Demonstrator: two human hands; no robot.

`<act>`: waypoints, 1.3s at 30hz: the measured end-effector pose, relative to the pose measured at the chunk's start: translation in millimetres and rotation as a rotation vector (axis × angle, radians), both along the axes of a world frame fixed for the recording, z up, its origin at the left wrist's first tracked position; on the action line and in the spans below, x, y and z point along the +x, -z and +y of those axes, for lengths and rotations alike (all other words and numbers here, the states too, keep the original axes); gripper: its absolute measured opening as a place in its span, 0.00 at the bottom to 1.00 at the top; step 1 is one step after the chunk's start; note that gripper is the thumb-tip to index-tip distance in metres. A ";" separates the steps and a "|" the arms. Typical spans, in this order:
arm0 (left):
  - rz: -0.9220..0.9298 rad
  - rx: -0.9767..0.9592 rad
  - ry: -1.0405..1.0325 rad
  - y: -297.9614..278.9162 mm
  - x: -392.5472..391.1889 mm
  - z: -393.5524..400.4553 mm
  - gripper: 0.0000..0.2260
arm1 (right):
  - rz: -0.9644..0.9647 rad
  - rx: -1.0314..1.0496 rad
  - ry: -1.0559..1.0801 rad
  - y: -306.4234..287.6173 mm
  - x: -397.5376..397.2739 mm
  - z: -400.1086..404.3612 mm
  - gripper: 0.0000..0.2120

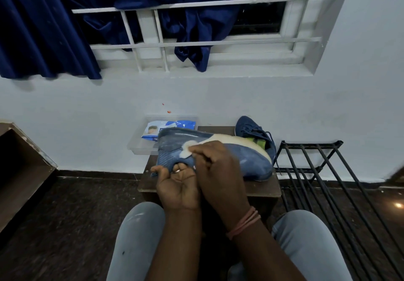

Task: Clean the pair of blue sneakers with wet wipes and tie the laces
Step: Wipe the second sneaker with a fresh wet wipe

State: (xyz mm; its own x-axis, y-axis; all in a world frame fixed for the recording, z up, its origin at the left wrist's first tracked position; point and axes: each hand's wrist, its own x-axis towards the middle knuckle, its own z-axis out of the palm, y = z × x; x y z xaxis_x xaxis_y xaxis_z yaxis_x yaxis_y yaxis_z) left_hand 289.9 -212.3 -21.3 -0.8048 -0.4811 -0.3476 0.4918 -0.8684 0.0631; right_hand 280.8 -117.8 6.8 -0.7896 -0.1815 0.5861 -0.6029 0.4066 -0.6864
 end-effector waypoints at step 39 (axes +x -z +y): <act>-0.008 0.008 0.022 -12.3 9.7 -0.4 0.22 | -0.183 -0.099 0.415 39.8 -26.9 51.1 0.10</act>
